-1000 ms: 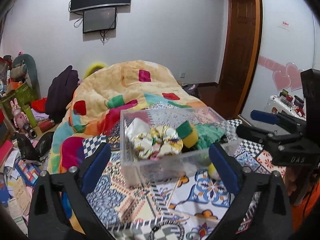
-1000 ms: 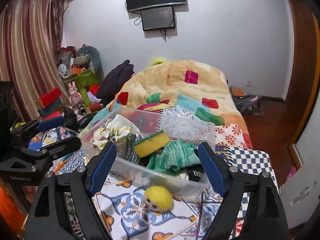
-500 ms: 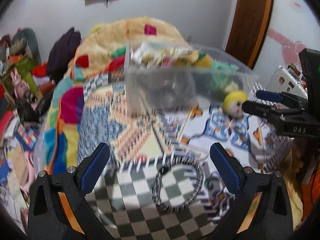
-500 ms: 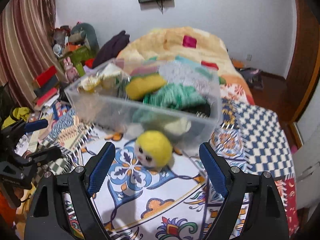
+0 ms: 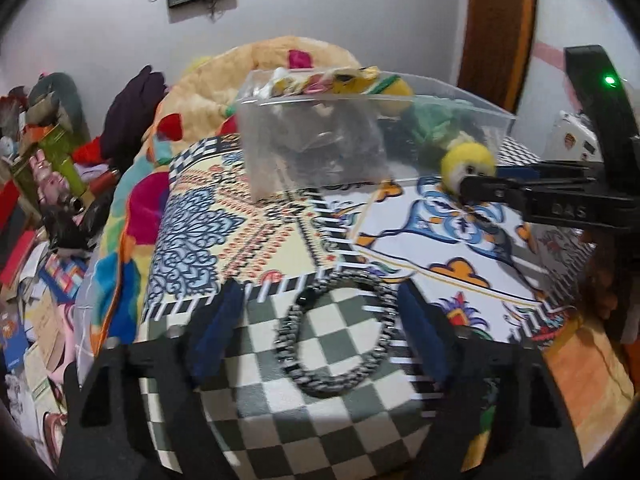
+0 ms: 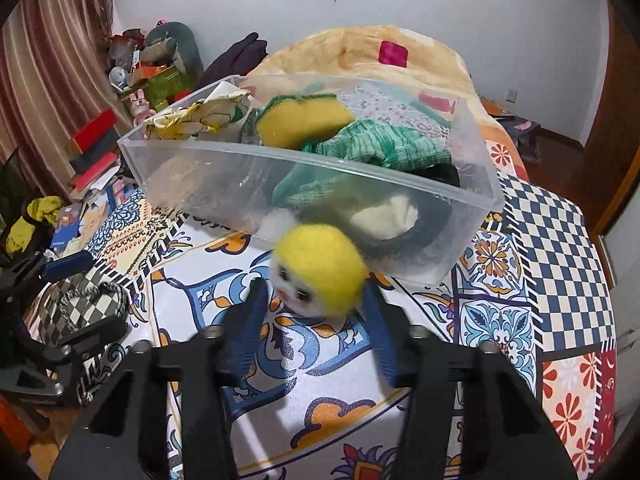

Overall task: Organize soft objects
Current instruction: 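Grasp the beaded bracelet with left tool while right grasps the yellow fuzzy doll, then release the bracelet into the box with left tool while right drops the doll in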

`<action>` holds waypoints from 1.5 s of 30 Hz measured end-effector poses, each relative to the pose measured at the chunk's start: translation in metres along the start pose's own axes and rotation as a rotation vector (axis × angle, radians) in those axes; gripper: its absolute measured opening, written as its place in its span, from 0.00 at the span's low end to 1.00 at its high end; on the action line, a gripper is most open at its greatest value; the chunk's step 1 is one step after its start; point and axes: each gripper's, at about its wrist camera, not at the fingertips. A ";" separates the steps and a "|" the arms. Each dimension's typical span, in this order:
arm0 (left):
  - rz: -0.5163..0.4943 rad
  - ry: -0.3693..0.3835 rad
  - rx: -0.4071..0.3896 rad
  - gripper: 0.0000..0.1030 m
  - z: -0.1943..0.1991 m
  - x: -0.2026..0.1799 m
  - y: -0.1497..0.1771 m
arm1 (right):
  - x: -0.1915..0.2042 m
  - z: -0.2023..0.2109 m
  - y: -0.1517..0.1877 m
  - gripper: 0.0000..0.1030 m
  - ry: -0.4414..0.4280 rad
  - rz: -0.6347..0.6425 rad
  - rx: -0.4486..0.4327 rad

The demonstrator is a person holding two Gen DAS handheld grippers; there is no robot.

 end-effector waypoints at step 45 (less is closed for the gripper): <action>-0.001 0.089 -0.215 0.17 -0.040 0.008 -0.143 | -0.014 0.011 -0.067 0.37 0.034 0.001 -0.205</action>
Point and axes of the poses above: each gripper's, at about its wrist camera, not at the fingertips, and z roughly against the way its jaws point, x to its left, y to its underside, and after that the axes turned 6 degrees about -x, right-handed
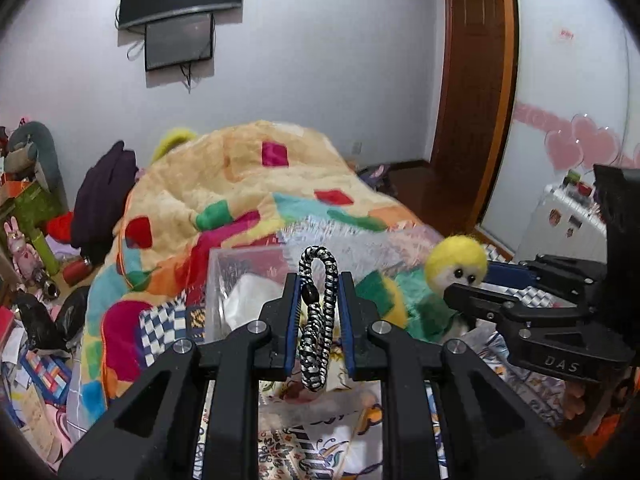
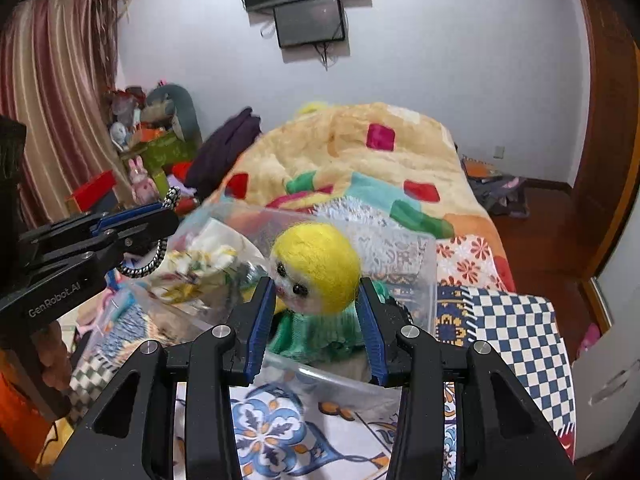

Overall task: Organize soft objects
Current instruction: 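Release the bracelet into the box with left tool while right drops the doll in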

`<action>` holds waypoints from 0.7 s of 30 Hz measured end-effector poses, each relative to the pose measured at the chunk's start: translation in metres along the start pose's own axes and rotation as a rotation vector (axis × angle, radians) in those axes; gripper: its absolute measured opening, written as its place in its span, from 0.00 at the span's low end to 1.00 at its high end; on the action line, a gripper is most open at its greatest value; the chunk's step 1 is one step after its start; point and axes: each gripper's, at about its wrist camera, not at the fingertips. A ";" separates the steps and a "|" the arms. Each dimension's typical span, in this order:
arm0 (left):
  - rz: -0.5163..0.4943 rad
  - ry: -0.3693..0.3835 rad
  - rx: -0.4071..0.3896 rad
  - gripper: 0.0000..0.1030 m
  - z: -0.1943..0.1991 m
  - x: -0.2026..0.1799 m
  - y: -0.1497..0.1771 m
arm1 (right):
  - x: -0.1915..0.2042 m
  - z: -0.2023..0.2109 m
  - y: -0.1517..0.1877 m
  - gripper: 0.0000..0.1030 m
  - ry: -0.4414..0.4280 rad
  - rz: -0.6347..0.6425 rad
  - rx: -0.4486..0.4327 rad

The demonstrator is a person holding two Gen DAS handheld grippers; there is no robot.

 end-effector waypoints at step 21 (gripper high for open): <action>0.051 0.017 -0.066 0.61 0.036 -0.001 0.001 | -0.010 0.030 -0.007 0.66 0.025 -0.029 -0.051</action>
Point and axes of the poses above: each gripper's, at about its wrist camera, not at the fingertips, and z roughly against the way its jaws point, x to its left, y to its underside, and after that the axes turned 6 degrees about -x, right-handed
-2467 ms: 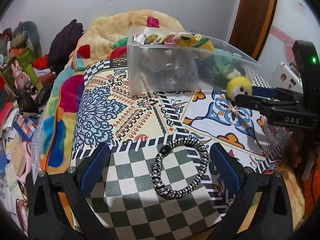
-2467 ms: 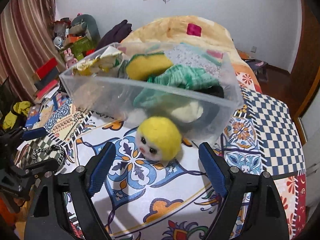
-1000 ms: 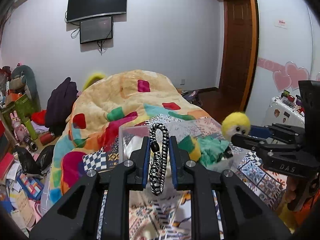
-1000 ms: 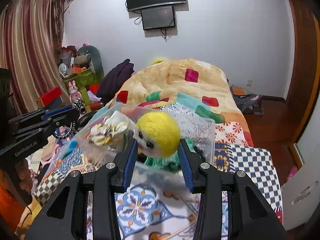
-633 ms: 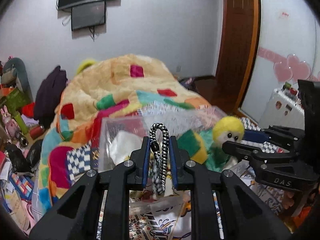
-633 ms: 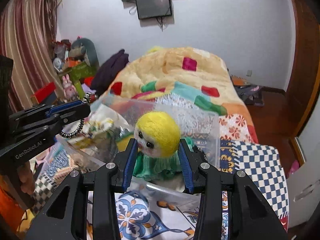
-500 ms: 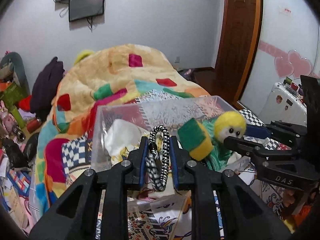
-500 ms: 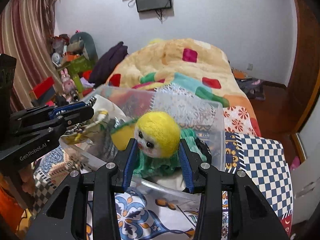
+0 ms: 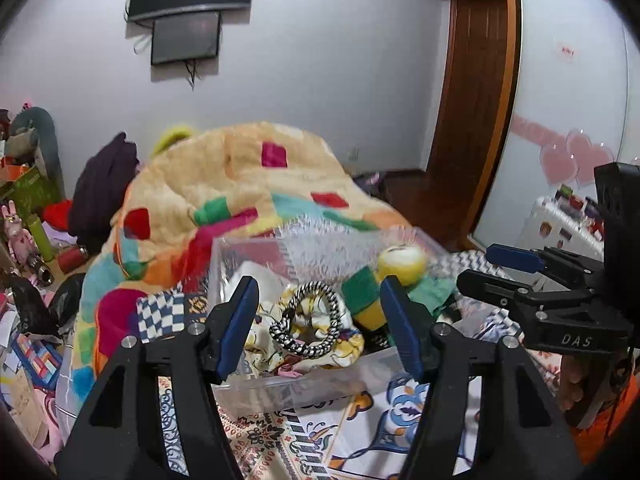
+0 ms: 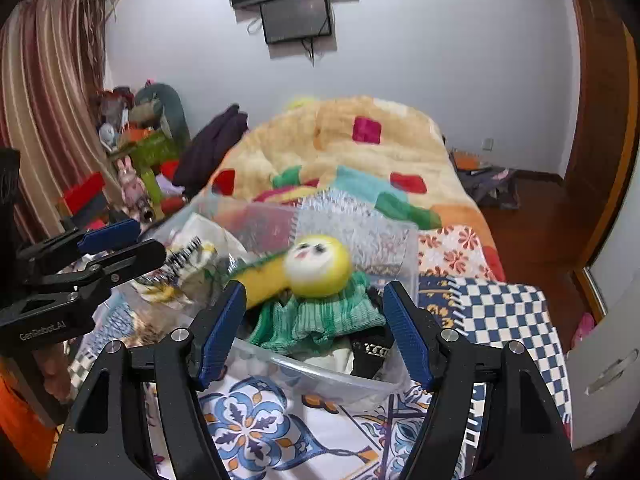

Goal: Organize soft objects

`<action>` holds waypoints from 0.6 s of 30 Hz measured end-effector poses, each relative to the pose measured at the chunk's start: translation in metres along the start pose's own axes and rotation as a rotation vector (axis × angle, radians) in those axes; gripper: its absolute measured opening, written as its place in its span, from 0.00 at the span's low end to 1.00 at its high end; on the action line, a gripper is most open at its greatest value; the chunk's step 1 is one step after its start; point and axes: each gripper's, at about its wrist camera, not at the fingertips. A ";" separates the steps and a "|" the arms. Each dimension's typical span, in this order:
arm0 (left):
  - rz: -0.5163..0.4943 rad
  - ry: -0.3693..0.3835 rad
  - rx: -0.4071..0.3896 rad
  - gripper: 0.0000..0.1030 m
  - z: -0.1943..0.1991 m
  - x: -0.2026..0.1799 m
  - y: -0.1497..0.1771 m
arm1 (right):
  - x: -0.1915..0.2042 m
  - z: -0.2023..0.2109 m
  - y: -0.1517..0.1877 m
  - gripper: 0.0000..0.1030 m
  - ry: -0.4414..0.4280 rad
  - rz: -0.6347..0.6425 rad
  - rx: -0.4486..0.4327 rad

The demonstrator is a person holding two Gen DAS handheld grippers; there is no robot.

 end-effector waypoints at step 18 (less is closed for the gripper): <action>-0.018 -0.055 -0.298 0.97 0.120 -0.038 -0.020 | 0.034 0.108 -0.028 0.97 0.020 0.064 -0.310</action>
Point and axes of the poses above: each gripper's, at about its wrist camera, not at the fingertips, and z roughly against the way its jaws point, x to its left, y to its underside, and after that the axes turned 6 degrees about -x, right-handed
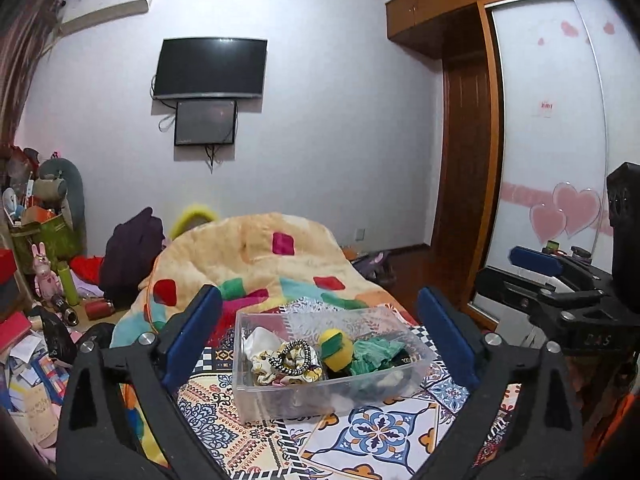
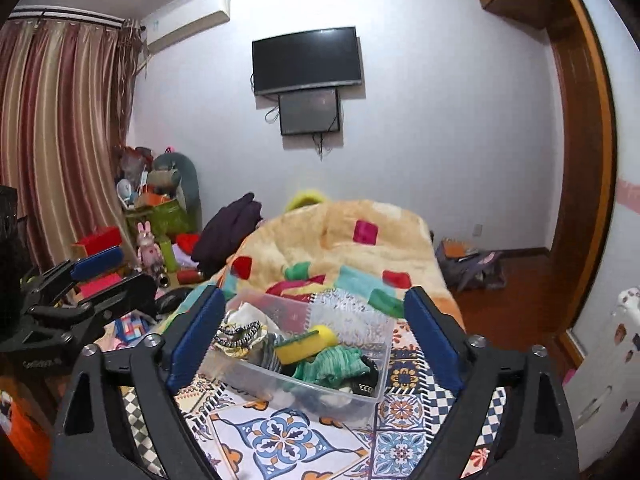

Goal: Organize soft objects

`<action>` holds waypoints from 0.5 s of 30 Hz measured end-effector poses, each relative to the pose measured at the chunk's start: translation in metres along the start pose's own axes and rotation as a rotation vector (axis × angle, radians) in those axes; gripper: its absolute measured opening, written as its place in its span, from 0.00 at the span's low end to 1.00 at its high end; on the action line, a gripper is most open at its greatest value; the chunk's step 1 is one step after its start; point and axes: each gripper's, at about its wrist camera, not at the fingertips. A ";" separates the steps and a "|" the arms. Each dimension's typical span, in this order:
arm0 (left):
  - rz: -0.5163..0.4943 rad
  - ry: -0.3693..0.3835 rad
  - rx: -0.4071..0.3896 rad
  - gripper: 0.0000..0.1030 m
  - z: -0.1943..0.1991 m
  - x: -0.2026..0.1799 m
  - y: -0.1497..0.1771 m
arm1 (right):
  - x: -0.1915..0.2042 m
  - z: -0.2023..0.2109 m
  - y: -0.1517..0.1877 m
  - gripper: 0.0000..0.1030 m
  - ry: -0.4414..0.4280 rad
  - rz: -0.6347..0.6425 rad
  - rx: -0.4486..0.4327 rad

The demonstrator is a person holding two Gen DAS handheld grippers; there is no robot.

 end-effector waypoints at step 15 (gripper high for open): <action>-0.015 -0.039 -0.030 1.00 0.013 -0.007 0.004 | 0.012 0.011 0.011 1.00 -0.007 0.021 -0.028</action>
Point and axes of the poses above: each gripper's, at about its wrist camera, not at the fingertips, and z roughly against the way its jaws point, x to its left, y to its underside, and after that the axes turned 6 degrees about -x, right-handed
